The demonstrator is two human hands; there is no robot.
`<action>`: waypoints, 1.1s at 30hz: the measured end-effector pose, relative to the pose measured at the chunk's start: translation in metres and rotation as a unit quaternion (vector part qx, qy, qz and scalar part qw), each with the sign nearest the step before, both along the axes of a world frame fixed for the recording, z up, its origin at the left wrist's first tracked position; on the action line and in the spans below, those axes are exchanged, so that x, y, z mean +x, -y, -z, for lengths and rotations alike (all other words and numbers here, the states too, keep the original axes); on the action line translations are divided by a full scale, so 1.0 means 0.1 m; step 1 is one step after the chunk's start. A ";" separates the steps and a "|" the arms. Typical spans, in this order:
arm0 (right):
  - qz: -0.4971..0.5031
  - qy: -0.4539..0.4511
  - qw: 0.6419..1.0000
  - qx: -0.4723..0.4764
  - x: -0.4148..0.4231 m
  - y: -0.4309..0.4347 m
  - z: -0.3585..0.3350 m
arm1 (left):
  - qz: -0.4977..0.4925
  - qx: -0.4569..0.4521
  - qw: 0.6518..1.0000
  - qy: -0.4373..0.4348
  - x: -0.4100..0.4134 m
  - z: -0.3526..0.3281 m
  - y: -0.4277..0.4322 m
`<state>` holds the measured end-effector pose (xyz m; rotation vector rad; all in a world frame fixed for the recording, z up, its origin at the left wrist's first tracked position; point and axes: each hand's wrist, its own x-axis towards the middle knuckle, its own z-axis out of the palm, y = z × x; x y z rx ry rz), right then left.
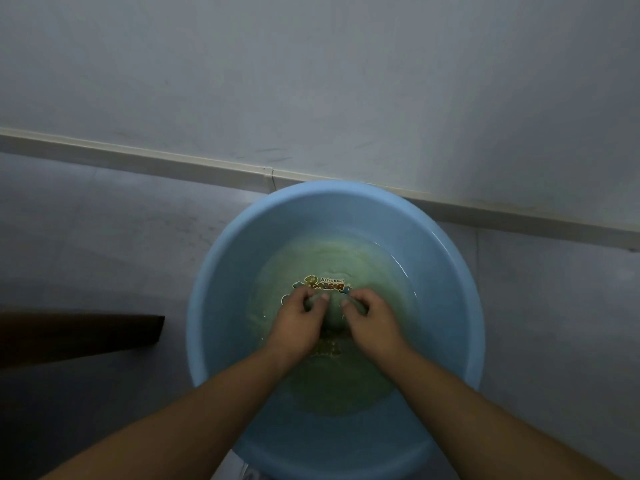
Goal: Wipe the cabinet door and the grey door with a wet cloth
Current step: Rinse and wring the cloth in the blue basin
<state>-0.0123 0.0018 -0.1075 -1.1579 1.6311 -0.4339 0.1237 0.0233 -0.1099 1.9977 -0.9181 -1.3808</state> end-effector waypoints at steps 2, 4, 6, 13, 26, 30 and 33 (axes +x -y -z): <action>0.031 0.045 0.998 -0.006 0.02 -0.02 -0.09 | -0.025 -0.005 0.999 -0.035 -0.03 -0.05 0.00; 0.033 0.071 0.997 -0.007 0.07 -0.01 -0.16 | -0.022 -0.011 0.998 -0.064 -0.08 -0.11 0.04; 0.028 0.076 0.997 -0.016 0.11 0.01 -0.19 | -0.023 -0.020 0.997 -0.077 -0.13 -0.20 0.09; -0.015 0.021 0.998 -0.053 0.13 0.01 -0.20 | 0.026 -0.029 0.999 -0.005 -0.22 -0.33 0.09; -0.154 -0.158 0.975 -0.009 -0.13 0.01 -0.08 | 0.156 0.028 0.980 0.121 -0.03 -0.06 0.12; -0.144 -0.182 0.973 -0.010 -0.10 -0.04 -0.04 | 0.229 0.024 0.961 0.155 -0.08 -0.03 0.09; -0.139 -0.171 0.975 -0.006 -0.07 -0.08 0.03 | 0.219 0.042 0.964 0.148 -0.11 -0.04 0.08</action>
